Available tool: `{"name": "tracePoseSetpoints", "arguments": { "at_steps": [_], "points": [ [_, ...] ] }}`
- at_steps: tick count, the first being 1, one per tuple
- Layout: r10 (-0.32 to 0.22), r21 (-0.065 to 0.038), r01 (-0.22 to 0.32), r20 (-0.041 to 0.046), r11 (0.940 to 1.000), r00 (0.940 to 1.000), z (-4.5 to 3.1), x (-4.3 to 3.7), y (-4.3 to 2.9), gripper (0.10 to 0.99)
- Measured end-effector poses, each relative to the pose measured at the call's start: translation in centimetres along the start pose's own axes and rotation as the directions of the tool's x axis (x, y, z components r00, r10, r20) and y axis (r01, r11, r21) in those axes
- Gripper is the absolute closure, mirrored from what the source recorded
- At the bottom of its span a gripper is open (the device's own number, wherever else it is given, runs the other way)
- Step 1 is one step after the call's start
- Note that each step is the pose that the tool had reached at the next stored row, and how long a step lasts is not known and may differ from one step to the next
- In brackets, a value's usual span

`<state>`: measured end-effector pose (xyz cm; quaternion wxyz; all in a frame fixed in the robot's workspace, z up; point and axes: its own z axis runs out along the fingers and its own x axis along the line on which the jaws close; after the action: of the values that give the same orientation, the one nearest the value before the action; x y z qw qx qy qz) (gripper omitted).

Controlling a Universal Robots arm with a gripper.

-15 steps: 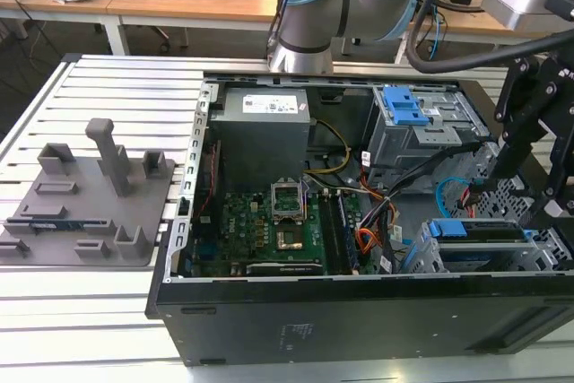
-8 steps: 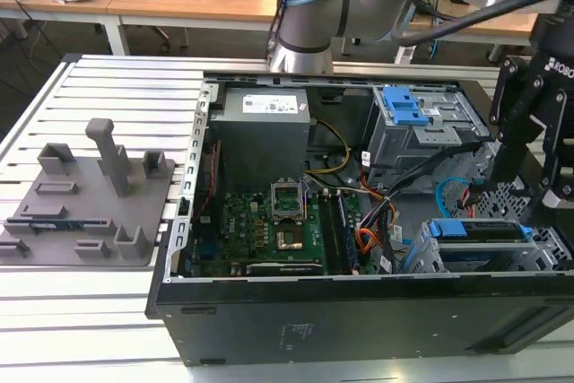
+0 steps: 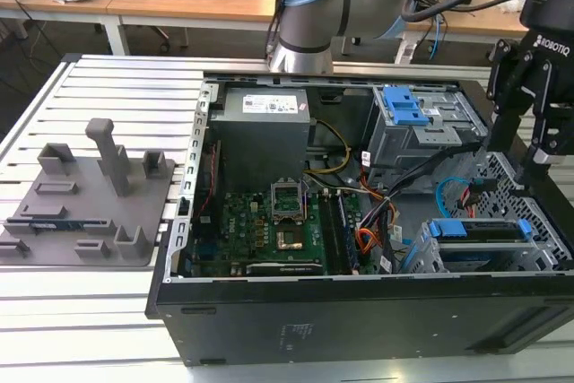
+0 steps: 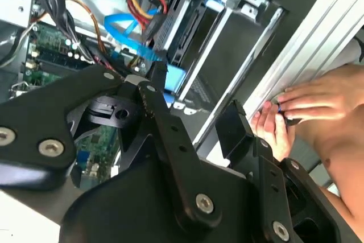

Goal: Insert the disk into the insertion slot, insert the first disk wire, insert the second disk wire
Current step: 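Insert the first disk wire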

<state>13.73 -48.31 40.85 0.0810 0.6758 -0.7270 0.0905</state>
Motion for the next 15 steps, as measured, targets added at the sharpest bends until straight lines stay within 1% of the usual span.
{"name": "tracePoseSetpoints", "arguments": {
  "at_steps": [2, 3, 4, 5, 7, 8, 12, 14, 15],
  "points": [
    [0.002, 0.000, -0.002, -0.0002, 1.0000, 1.0000, 0.17, -0.08, -0.05, 0.467],
    [0.008, 0.001, -0.008, -0.0003, 1.0000, 1.0000, 0.31, -0.11, -0.05, 0.467],
    [0.022, 0.000, -0.022, -0.0004, 0.9997, 0.9997, 0.44, -0.14, -0.04, 0.467],
    [0.035, -0.003, -0.035, -0.0008, 0.9994, 0.9994, 0.51, -0.16, -0.04, 0.467],
    [0.081, -0.013, -0.081, -0.0031, 0.9966, 0.9967, 0.82, -0.23, -0.03, 0.467],
    [0.082, -0.012, -0.082, -0.0043, 0.9966, 0.9966, 0.88, -0.31, -0.03, 0.467],
    [0.082, -0.009, -0.082, -0.0210, 0.9966, 0.9964, 0.78, -2.09, -0.09, 0.467],
    [0.082, -0.006, -0.082, -0.0286, 0.9966, 0.9962, 0.70, -2.67, -0.18, 0.467],
    [0.083, -0.001, -0.083, -0.0319, 0.9965, 0.9960, 0.67, -2.86, -0.20, 0.467]
  ]
}}
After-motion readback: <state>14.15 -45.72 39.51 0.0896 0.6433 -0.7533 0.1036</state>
